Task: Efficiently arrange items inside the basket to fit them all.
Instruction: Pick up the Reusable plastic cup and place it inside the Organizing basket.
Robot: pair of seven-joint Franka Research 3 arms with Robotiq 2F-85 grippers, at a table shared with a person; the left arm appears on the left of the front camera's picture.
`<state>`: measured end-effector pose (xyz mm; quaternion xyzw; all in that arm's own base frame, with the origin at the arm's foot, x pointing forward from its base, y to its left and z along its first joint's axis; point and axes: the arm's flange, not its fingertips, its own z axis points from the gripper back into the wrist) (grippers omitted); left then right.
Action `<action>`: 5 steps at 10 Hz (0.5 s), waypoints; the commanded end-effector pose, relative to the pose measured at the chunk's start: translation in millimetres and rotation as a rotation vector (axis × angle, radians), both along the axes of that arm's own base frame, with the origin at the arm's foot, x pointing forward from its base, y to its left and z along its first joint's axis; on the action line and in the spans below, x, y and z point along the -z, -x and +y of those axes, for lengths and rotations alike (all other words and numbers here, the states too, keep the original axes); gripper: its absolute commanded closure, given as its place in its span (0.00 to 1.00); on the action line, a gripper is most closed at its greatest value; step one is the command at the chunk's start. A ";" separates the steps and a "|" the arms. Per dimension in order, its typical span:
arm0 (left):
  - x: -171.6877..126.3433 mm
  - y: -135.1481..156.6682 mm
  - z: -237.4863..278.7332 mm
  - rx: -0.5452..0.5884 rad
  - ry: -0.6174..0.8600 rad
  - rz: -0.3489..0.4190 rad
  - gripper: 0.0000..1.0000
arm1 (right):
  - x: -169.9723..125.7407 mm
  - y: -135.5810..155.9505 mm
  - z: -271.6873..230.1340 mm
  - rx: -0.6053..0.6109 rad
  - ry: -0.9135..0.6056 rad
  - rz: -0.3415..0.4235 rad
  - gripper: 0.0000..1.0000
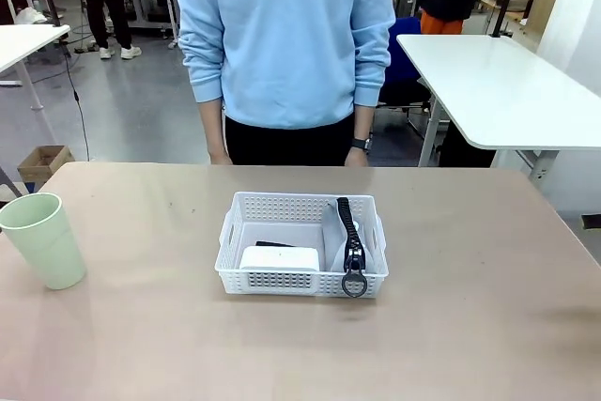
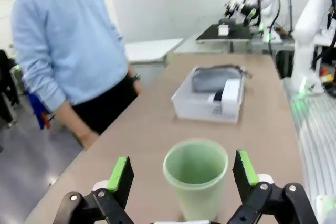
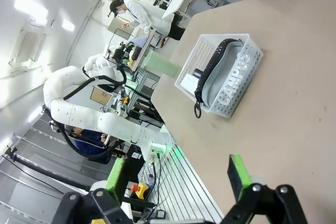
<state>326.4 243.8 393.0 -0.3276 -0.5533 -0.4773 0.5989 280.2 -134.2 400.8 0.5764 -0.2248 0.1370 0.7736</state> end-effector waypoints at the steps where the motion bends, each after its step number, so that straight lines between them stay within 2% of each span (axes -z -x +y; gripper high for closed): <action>1: 27.7 -2.0 -5.4 -0.071 -0.117 0.017 0.00 | -1.5 1.0 0.5 -0.002 -0.008 -0.015 0.00; 2: 44.8 -4.2 -6.0 -0.087 -0.103 0.044 0.00 | -1.5 1.0 0.5 -0.002 -0.008 -0.015 0.00; 3: 52.2 -14.8 -4.8 -0.216 -0.166 0.045 0.00 | -1.5 1.0 0.5 -0.002 -0.008 -0.015 0.00; 4: 37.9 -1.8 9.4 -0.076 -0.090 0.030 0.00 | -1.5 1.0 0.5 -0.002 -0.008 -0.015 0.00; 5: 37.9 -1.8 9.4 -0.076 -0.090 0.030 0.00 | -1.5 1.0 0.5 -0.002 -0.008 -0.015 0.00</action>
